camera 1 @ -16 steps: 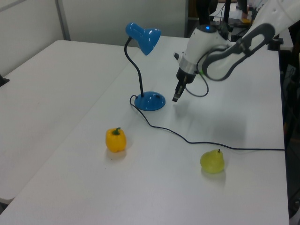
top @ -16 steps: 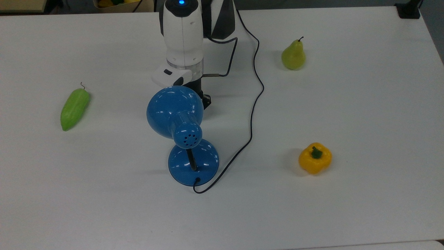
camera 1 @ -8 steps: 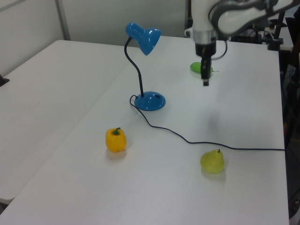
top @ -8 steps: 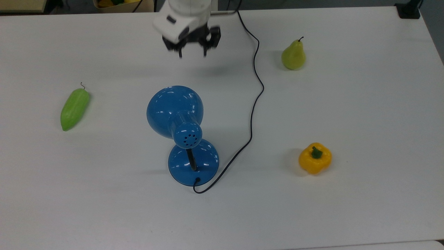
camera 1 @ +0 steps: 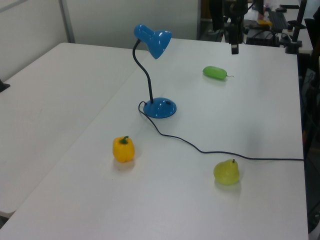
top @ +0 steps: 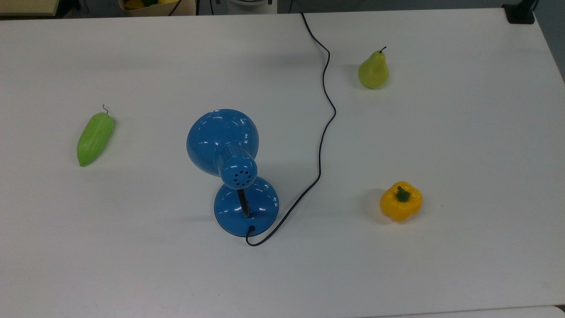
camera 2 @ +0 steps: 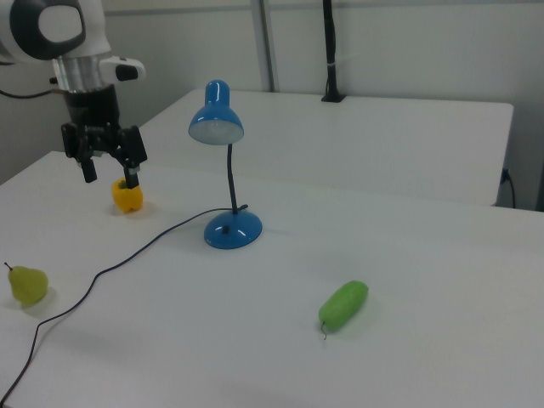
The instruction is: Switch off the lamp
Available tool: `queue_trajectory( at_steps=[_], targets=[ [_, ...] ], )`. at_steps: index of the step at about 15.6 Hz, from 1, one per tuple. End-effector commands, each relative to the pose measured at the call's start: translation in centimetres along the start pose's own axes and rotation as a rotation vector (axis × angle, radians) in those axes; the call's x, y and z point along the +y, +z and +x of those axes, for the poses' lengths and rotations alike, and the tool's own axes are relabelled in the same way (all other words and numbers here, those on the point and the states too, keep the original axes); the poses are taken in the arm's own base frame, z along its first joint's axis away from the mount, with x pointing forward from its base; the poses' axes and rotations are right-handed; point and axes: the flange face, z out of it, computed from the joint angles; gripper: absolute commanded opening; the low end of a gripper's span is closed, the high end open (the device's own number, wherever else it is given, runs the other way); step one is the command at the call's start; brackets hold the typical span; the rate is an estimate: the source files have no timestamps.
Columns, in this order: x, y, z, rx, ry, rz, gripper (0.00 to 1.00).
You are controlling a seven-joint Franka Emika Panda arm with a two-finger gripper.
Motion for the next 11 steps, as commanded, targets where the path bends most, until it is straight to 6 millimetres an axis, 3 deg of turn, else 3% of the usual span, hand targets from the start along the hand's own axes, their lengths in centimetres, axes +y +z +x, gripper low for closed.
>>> queue_trajectory(
  at_steps=[1,4,7,11],
  targets=[
    [0.8,-2.3,-0.7,0.039,0.050,0.091,1.00],
    [2.9,-3.2,0.1,0.120,0.077,0.157,1.00],
    [3.7,-3.0,1.8,0.244,0.039,0.136,1.00],
    [4.2,-2.7,2.0,0.253,-0.020,0.127,1.00]
  ],
)
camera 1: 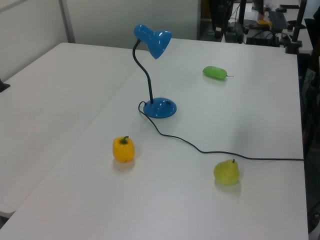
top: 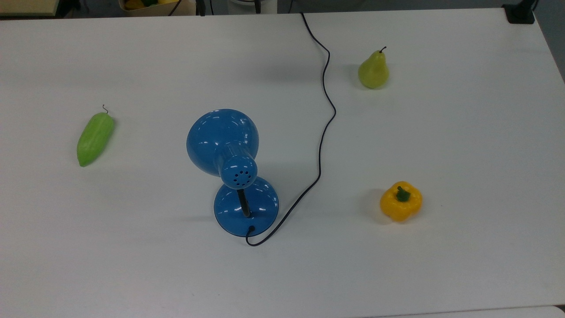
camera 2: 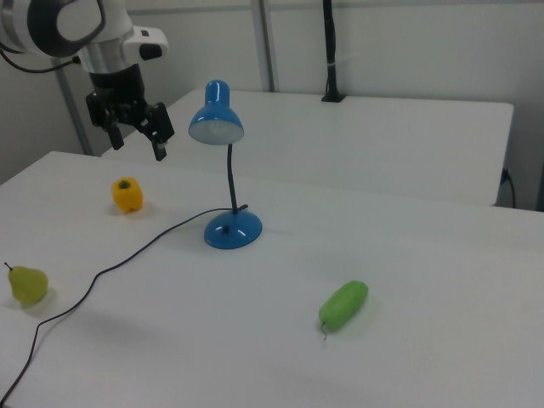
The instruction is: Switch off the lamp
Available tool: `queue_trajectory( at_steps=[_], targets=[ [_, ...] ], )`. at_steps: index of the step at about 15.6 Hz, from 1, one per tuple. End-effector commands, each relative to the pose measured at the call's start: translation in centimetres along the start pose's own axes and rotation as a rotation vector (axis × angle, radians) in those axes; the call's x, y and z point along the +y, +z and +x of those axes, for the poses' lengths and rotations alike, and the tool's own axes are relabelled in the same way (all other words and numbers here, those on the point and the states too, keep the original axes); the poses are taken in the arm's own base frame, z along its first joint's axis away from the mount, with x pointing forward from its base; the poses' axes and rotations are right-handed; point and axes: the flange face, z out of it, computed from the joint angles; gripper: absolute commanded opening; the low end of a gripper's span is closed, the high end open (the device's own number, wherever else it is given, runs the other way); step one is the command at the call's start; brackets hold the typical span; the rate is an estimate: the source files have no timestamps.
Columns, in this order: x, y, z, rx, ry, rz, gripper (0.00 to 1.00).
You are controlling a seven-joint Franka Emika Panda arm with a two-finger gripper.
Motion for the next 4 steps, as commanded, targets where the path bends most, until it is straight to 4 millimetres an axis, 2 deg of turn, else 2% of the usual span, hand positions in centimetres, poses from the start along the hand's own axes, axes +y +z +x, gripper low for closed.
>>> queue_trajectory(
  at_steps=[1,4],
  targets=[
    [0.37,0.22,-0.18,0.015,-0.037,0.012,1.00],
    [-0.21,0.58,0.03,0.014,-0.033,0.013,1.00]
  ],
)
